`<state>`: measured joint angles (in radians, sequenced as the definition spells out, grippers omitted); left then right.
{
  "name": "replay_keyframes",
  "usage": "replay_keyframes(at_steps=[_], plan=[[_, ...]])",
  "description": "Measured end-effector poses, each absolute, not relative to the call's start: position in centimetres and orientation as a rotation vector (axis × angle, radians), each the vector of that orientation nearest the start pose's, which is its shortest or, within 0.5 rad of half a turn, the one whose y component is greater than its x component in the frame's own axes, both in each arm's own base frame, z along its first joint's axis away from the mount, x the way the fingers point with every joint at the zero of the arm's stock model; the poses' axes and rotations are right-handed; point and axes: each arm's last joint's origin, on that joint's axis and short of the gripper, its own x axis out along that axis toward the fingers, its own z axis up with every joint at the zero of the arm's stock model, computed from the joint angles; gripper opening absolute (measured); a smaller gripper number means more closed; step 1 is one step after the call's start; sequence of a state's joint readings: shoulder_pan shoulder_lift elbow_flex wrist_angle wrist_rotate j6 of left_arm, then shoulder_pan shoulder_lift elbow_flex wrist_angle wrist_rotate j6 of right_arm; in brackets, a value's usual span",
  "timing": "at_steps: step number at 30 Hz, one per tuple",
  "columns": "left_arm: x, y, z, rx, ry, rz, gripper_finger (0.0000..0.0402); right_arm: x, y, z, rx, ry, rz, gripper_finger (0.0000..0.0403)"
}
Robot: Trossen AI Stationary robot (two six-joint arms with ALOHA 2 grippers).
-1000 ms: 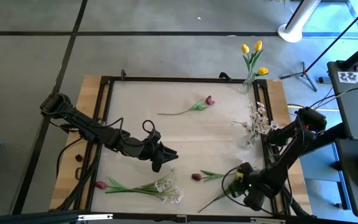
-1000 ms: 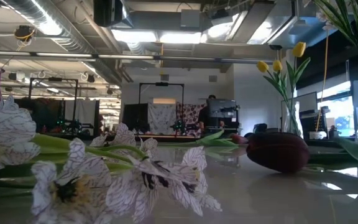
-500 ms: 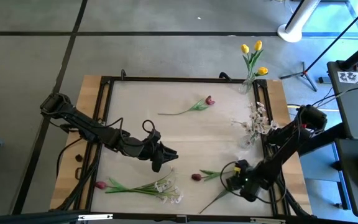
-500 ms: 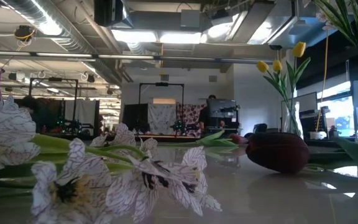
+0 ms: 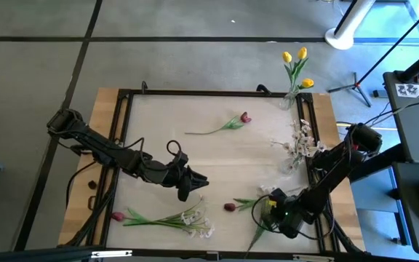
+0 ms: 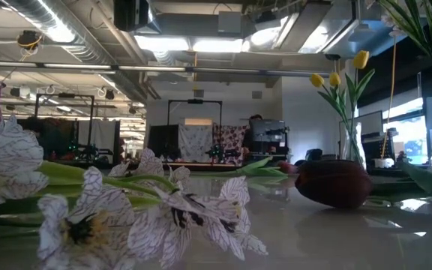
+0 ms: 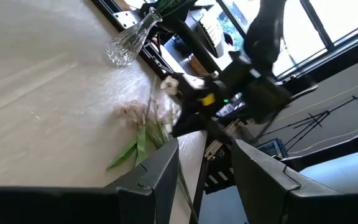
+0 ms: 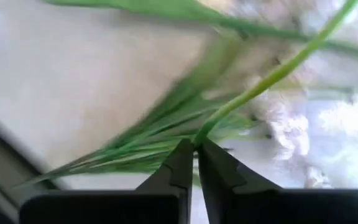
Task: Sort flowers into vase by color
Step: Put the right white flowers into the bottom transparent vase
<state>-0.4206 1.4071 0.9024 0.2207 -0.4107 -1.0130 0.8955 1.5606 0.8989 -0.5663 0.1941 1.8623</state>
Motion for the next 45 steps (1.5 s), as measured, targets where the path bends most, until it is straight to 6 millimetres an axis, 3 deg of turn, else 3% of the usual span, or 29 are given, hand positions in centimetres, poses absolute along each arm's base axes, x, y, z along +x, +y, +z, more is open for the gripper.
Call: replay_keyframes(at_steps=[6,13,18,23,28,34,39,45], plan=[[28.9,-11.6,27.2,-0.892,0.24,0.122,0.0144,18.4,22.0,22.5,0.882,1.116,-0.325,0.0007],[28.9,-11.6,27.2,-0.892,0.239,0.122,0.0144,17.6,21.4,25.1,0.9,1.218,-0.367,0.0014],[28.9,-11.6,27.2,-0.89,0.236,0.129,0.0144,16.5,20.3,23.2,0.831,1.345,-0.496,0.0041],[28.9,-11.6,27.2,-0.89,0.235,0.129,0.0144,15.5,19.8,21.0,0.939,1.365,-0.668,0.0132],[28.9,-11.6,27.2,-0.888,0.236,0.129,0.0144,14.9,20.2,19.3,1.014,1.38,-0.662,0.0224],[28.9,-11.6,27.2,-0.888,0.236,0.129,0.0144,14.9,19.5,15.7,1.033,1.328,-0.699,0.0272],[28.9,-11.6,27.2,-0.888,0.236,0.128,0.0144,15.6,20.1,14.3,0.991,1.33,-0.597,0.0241],[28.9,-11.6,27.2,-0.89,0.229,0.13,0.0144,16.0,19.9,14.5,0.941,1.302,-0.539,0.0101]])
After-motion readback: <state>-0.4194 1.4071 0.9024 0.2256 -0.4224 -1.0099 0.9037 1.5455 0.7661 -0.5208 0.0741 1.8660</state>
